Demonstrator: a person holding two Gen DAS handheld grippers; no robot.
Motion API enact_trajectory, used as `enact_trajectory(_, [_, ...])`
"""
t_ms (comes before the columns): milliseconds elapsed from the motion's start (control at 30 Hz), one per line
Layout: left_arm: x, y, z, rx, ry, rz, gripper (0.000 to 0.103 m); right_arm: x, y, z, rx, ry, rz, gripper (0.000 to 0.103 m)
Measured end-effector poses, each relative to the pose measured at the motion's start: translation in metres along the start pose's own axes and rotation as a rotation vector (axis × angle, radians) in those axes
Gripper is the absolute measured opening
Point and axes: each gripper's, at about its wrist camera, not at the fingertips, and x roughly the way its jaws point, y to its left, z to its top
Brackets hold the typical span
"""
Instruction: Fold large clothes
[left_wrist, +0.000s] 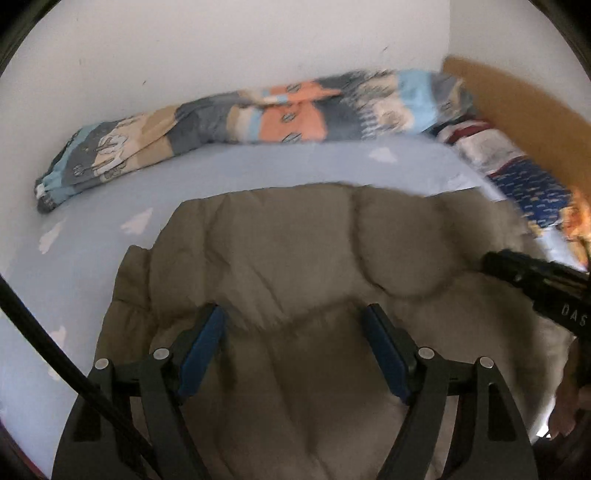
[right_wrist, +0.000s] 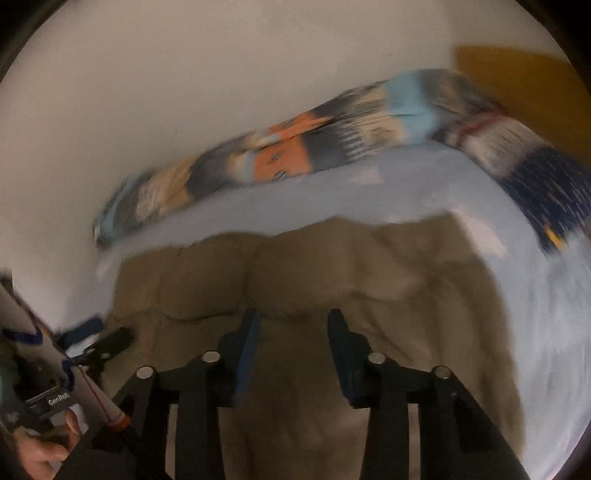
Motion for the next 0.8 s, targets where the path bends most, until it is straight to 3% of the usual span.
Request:
enact_trajectory(100, [0.03, 0.022, 0.009, -0.072, 0.108, -0.012, 0.078, 0.035, -0.018, 0.007, -0.002, 0.044, -0.104, 0.036])
enact_trajectory(167, [0.043, 0.038, 0.011, -0.128, 0.148, -0.042, 0.078, 0.053, -0.05, 0.01, 0.13, 0.121, -0.084, 0.032])
enact_trajectory(267, [0.049, 0.052, 0.012, -0.176, 0.161, -0.03, 0.078, 0.063, -0.079, 0.018, 0.252, 0.161, -0.068, 0.002])
enact_trajectory(333, [0.05, 0.058, 0.008, -0.186, 0.162, -0.033, 0.078, 0.063, -0.092, 0.016, 0.33, 0.18, -0.114, 0.001])
enact_trajectory(467, [0.052, 0.061, 0.01, -0.211, 0.156, -0.037, 0.078, 0.064, -0.104, 0.015, 0.397, 0.189, -0.097, 0.001])
enact_trajectory(700, [0.03, 0.113, -0.008, -0.386, 0.125, 0.004, 0.076, 0.038, -0.127, 0.008, 0.51, 0.151, -0.086, 0.001])
enact_trajectory(800, [0.006, 0.125, -0.024, -0.438, 0.088, 0.062, 0.074, 0.006, -0.139, -0.001, 0.54, 0.101, -0.181, 0.001])
